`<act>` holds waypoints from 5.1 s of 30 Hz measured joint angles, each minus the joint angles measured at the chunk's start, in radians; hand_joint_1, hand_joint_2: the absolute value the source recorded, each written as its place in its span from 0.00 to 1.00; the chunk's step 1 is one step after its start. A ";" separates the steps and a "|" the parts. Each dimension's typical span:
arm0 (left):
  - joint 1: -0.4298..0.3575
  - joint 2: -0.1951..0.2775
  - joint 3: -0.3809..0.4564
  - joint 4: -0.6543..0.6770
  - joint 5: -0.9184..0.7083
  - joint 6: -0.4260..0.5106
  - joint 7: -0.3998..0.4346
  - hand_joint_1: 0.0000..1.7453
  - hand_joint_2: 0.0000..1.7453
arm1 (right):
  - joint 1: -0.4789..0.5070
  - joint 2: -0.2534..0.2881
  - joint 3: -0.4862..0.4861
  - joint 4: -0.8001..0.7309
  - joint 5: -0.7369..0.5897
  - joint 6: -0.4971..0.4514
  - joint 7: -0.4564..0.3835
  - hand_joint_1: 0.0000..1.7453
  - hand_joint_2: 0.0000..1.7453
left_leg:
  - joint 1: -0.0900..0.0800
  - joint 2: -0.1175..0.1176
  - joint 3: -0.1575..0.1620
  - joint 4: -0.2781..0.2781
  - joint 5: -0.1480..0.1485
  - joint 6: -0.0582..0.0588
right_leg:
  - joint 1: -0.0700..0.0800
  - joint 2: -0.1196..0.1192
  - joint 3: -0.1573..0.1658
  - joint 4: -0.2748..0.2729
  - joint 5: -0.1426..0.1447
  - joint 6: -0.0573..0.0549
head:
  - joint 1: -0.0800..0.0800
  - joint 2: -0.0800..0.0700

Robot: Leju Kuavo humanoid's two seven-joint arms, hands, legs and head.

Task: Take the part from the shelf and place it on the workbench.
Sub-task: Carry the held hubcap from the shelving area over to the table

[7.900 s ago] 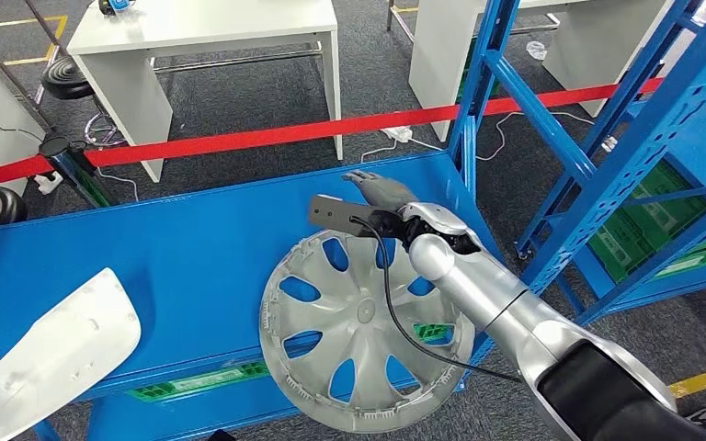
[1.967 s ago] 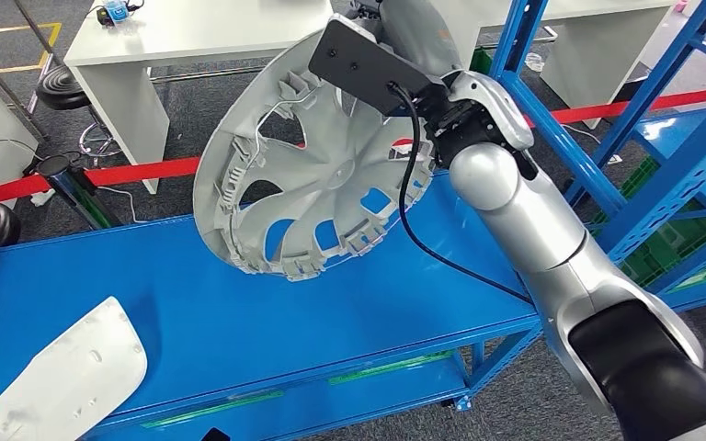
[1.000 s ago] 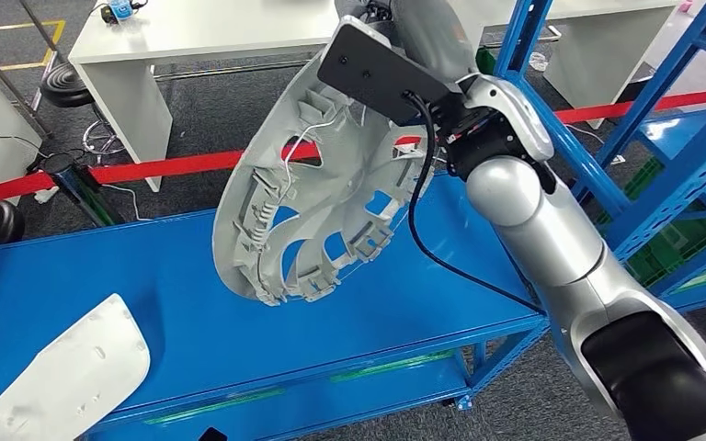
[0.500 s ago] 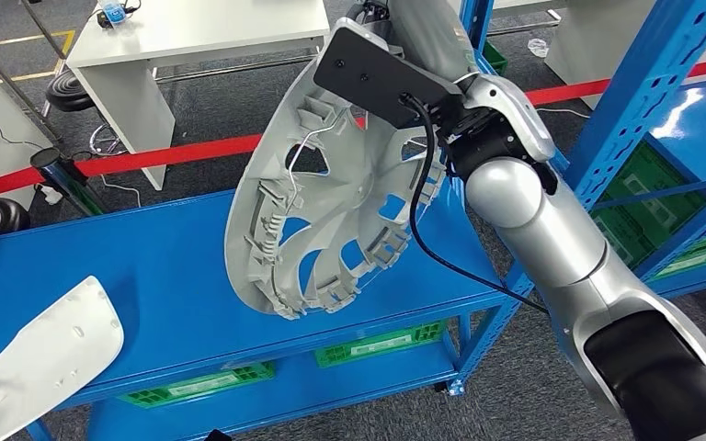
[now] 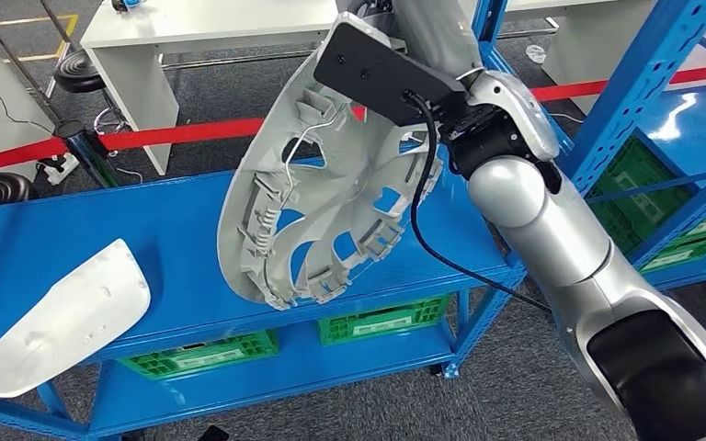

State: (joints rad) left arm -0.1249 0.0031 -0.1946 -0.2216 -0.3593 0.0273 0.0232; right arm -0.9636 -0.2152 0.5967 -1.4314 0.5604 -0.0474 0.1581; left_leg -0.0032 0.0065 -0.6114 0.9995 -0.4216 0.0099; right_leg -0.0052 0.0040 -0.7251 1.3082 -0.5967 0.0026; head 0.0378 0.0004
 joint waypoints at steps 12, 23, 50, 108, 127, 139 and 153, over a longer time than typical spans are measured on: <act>0.004 0.001 0.000 0.002 0.000 -0.005 0.006 0.00 1.00 | -0.003 0.000 0.013 0.002 0.017 -0.008 -0.006 1.00 1.00 | 0.006 -0.008 -0.122 0.154 -0.081 -0.060 | -0.003 0.001 0.122 -0.258 0.111 -0.058 | -0.005 0.000; -0.006 0.004 0.000 -0.005 -0.012 -0.013 0.005 0.00 1.00 | 0.006 -0.014 0.016 0.005 0.023 -0.014 -0.012 1.00 1.00 | -0.014 -0.013 0.110 0.015 -0.117 -0.017 | -0.002 -0.003 0.030 -0.271 0.225 -0.027 | -0.012 0.000; -0.015 0.011 0.000 -0.008 -0.009 -0.020 0.018 0.00 1.00 | 0.010 -0.035 0.021 0.019 0.027 -0.016 -0.009 1.00 1.00 | 0.001 -0.009 0.045 0.121 -0.090 -0.041 | 0.000 -0.005 0.040 -0.266 0.195 -0.037 | -0.013 0.000; 0.017 0.055 0.026 -0.004 0.029 -0.028 -0.025 0.00 1.00 | -0.062 0.055 0.077 0.108 0.014 -0.003 0.013 1.00 1.00 | 0.012 -0.007 -0.115 0.310 -0.118 -0.058 | -0.004 -0.007 0.090 -0.287 0.162 -0.034 | -0.016 0.000; 0.005 0.052 0.026 -0.006 0.018 -0.031 -0.016 0.00 1.00 | -0.069 0.039 0.077 0.112 0.002 0.002 0.010 1.00 1.00 | 0.003 0.001 -0.051 0.038 0.005 -0.003 | 0.000 -0.004 0.149 -0.213 0.089 0.003 | -0.005 0.000; 0.000 0.052 0.025 -0.005 0.015 -0.036 -0.003 0.00 1.00 | -0.064 0.032 0.077 0.121 -0.005 0.003 0.005 1.00 1.00 | 0.016 -0.004 -0.085 0.300 -0.121 -0.065 | -0.009 -0.012 0.071 -0.288 0.175 -0.030 | -0.012 0.000; -0.014 0.051 0.024 -0.008 0.000 -0.042 -0.012 0.00 1.00 | -0.077 0.015 0.076 0.135 -0.012 0.005 -0.004 1.00 1.00 | 0.008 -0.002 0.001 0.010 -0.027 0.010 | -0.011 -0.007 -0.052 0.016 0.067 0.021 | -0.006 0.000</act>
State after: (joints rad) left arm -0.1394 0.0542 -0.1701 -0.2296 -0.3591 -0.0152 0.0115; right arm -1.0403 -0.2001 0.6726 -1.2966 0.5488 -0.0427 0.1540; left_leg 0.0044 0.0049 -0.6103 1.0095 -0.4484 0.0199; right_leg -0.0160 -0.0029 -0.7775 1.3246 -0.5293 0.0239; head 0.0322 0.0004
